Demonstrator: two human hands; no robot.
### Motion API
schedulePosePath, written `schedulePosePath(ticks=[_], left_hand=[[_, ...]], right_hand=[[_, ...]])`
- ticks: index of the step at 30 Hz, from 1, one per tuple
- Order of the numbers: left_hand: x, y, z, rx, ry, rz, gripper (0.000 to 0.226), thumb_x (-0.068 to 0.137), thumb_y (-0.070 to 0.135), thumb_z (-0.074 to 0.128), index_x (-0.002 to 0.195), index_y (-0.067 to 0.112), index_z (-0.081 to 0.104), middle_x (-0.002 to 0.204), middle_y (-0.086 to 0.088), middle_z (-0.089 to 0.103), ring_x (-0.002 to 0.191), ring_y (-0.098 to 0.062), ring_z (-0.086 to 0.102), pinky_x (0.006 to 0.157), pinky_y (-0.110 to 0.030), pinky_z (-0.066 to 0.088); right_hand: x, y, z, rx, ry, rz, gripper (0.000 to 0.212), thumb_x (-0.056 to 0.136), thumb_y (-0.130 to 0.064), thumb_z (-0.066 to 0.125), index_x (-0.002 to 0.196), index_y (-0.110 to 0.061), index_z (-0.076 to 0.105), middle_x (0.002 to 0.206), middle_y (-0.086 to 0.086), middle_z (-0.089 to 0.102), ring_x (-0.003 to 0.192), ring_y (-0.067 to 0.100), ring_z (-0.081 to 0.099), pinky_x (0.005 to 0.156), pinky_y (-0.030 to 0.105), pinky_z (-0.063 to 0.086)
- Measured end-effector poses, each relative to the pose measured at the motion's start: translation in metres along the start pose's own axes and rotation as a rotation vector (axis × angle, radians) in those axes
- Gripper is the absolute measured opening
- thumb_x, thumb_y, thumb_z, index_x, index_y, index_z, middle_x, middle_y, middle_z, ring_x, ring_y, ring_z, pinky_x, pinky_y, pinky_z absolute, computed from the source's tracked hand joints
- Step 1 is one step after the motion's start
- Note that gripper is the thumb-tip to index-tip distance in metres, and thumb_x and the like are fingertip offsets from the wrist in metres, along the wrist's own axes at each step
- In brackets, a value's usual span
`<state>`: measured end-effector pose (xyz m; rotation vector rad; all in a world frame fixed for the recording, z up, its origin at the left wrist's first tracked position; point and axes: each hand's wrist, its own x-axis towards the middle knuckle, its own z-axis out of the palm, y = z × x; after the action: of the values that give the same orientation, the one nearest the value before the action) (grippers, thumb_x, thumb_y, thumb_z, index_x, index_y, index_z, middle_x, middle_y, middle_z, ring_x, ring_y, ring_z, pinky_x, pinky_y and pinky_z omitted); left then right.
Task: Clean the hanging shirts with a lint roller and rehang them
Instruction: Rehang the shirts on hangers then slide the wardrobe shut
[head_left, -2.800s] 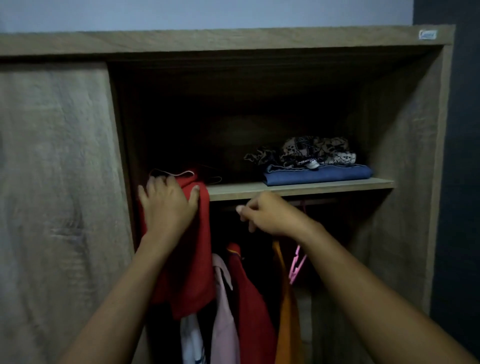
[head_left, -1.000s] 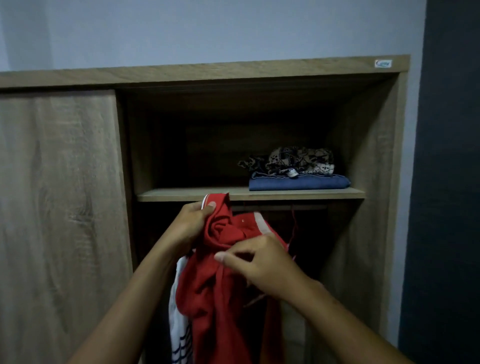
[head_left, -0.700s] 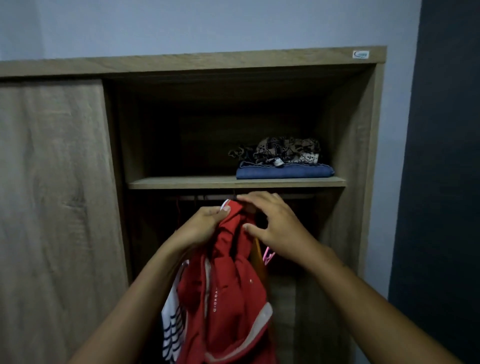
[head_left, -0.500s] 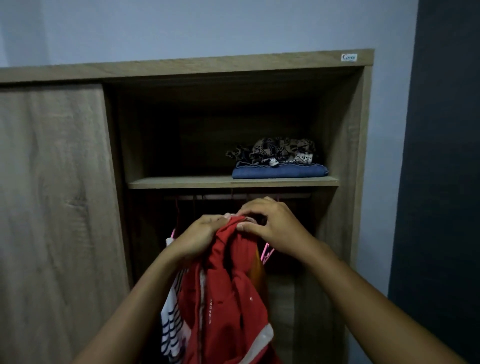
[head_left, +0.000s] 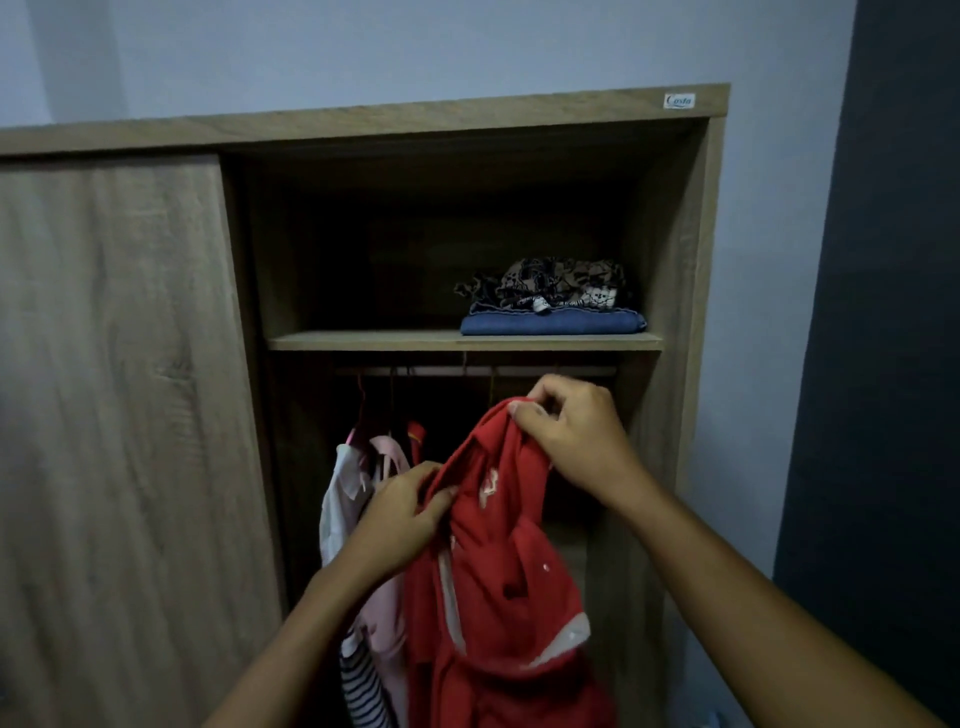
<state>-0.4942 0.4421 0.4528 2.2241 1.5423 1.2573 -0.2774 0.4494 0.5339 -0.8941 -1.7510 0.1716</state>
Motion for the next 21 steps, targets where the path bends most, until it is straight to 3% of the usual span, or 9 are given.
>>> schedulePosePath(ticks=[4, 8, 9, 11, 13, 14, 17, 19, 21], left_hand=[[-0.010, -0.011, 0.004, 0.062, 0.086, -0.089, 0.017, 0.093, 0.013, 0.059, 0.080, 0.020, 0.068, 0.066, 0.011, 0.063, 0.065, 0.002, 0.056, 0.065, -0.020, 0.040], [0.001, 0.005, -0.005, -0.165, 0.241, -0.172, 0.020, 0.097, 0.008, 0.053, 0.090, 0.007, 0.071, 0.081, 0.000, 0.069, 0.080, -0.013, 0.063, 0.079, -0.029, 0.048], [0.004, 0.014, -0.007, -0.160, 0.236, -0.164, 0.020, 0.097, 0.009, 0.052, 0.092, 0.008, 0.071, 0.084, -0.001, 0.069, 0.080, -0.010, 0.062, 0.080, -0.022, 0.047], [0.007, 0.034, -0.006, -0.093, 0.178, -0.105, 0.019, 0.096, 0.010, 0.053, 0.093, 0.014, 0.071, 0.085, 0.006, 0.068, 0.081, -0.003, 0.060, 0.073, -0.004, 0.039], [0.008, 0.050, 0.003, -0.044, 0.108, -0.042, 0.020, 0.094, 0.008, 0.054, 0.094, 0.015, 0.073, 0.084, 0.008, 0.068, 0.085, -0.008, 0.063, 0.075, -0.012, 0.042], [0.006, 0.056, 0.008, -0.032, 0.084, -0.018, 0.019, 0.093, 0.008, 0.054, 0.092, 0.015, 0.072, 0.084, 0.007, 0.069, 0.086, -0.010, 0.064, 0.077, -0.019, 0.045], [0.001, 0.055, 0.014, 0.019, 0.079, 0.037, 0.017, 0.090, 0.010, 0.054, 0.091, 0.019, 0.069, 0.085, 0.006, 0.070, 0.085, -0.012, 0.064, 0.075, -0.028, 0.047], [-0.004, 0.040, 0.013, 0.058, 0.103, 0.027, 0.023, 0.085, 0.009, 0.054, 0.099, 0.019, 0.069, 0.088, 0.009, 0.070, 0.083, -0.007, 0.062, 0.074, -0.025, 0.046], [-0.010, 0.017, 0.013, 0.079, 0.120, -0.038, 0.028, 0.078, 0.011, 0.050, 0.097, 0.017, 0.070, 0.084, 0.008, 0.071, 0.080, -0.009, 0.062, 0.071, -0.026, 0.047]], right_hand=[[-0.006, 0.005, -0.025, -0.057, 0.102, 0.081, 0.025, 0.084, -0.019, 0.070, 0.063, -0.010, 0.059, 0.056, -0.003, 0.056, 0.049, 0.003, 0.045, 0.051, 0.019, 0.035], [-0.019, 0.016, -0.033, -0.265, -0.121, 0.158, 0.018, 0.078, -0.030, 0.072, 0.071, -0.018, 0.061, 0.069, -0.007, 0.065, 0.060, 0.005, 0.058, 0.059, 0.025, 0.047], [-0.023, 0.018, -0.031, -0.262, -0.174, 0.155, 0.018, 0.076, -0.035, 0.074, 0.076, -0.023, 0.061, 0.078, -0.010, 0.067, 0.070, 0.006, 0.061, 0.066, 0.028, 0.052], [-0.033, 0.019, -0.022, -0.223, -0.324, 0.167, 0.036, 0.071, -0.051, 0.077, 0.098, -0.032, 0.062, 0.101, -0.012, 0.067, 0.091, 0.006, 0.063, 0.082, 0.029, 0.054], [-0.043, 0.021, -0.005, -0.234, -0.481, 0.208, 0.071, 0.061, -0.068, 0.073, 0.121, -0.033, 0.058, 0.114, -0.009, 0.064, 0.103, 0.008, 0.061, 0.090, 0.030, 0.053], [-0.048, 0.024, 0.004, -0.265, -0.524, 0.207, 0.072, 0.061, -0.068, 0.072, 0.122, -0.031, 0.060, 0.112, -0.008, 0.066, 0.101, 0.008, 0.062, 0.088, 0.030, 0.053], [-0.054, 0.039, 0.018, -0.250, -0.466, 0.209, 0.017, 0.083, -0.033, 0.070, 0.091, -0.018, 0.072, 0.073, -0.007, 0.068, 0.066, 0.007, 0.065, 0.068, 0.030, 0.056], [-0.050, 0.047, 0.016, -0.225, -0.375, 0.258, 0.015, 0.085, -0.019, 0.063, 0.075, -0.012, 0.071, 0.060, -0.002, 0.068, 0.053, 0.009, 0.066, 0.058, 0.026, 0.054], [-0.044, 0.052, 0.013, -0.250, -0.288, 0.264, 0.023, 0.082, -0.021, 0.061, 0.064, -0.009, 0.067, 0.051, -0.002, 0.062, 0.048, 0.009, 0.060, 0.051, 0.020, 0.041]])
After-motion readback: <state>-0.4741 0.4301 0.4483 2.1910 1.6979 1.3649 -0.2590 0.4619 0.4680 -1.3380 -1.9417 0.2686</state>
